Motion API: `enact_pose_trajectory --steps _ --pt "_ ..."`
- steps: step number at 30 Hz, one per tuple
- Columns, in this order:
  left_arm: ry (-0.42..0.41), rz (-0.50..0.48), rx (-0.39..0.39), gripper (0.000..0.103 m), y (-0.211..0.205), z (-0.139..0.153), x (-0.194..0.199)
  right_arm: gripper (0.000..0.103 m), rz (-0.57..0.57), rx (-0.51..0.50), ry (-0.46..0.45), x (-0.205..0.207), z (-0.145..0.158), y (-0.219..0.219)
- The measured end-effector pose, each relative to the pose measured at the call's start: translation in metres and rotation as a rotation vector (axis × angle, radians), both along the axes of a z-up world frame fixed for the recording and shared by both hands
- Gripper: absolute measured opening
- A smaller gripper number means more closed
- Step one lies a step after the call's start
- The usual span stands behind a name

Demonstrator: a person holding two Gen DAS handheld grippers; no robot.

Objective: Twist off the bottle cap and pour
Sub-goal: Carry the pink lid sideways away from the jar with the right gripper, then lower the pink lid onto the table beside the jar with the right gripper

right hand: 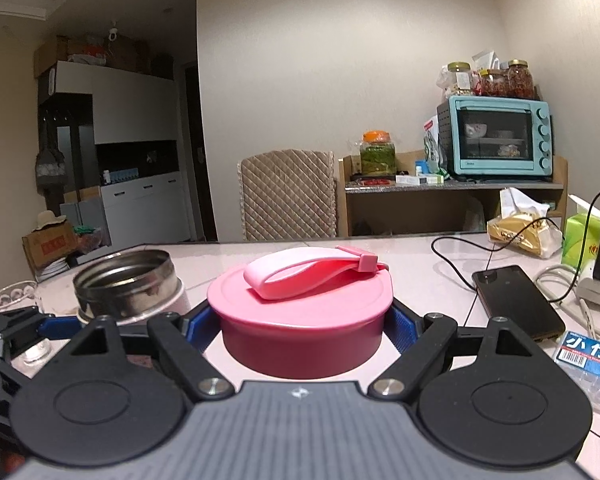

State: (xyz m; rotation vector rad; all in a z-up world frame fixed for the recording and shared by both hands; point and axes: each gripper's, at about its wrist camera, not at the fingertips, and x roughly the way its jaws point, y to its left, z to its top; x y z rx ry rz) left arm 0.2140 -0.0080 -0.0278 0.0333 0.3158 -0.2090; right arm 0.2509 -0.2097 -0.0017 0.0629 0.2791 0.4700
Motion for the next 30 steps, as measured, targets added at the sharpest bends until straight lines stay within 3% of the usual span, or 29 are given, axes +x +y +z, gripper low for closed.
enact_pose_trajectory --steps 30 --pt "0.020 0.003 -0.005 0.103 0.006 -0.002 0.001 0.085 0.002 -0.066 0.098 0.007 -0.020 0.005"
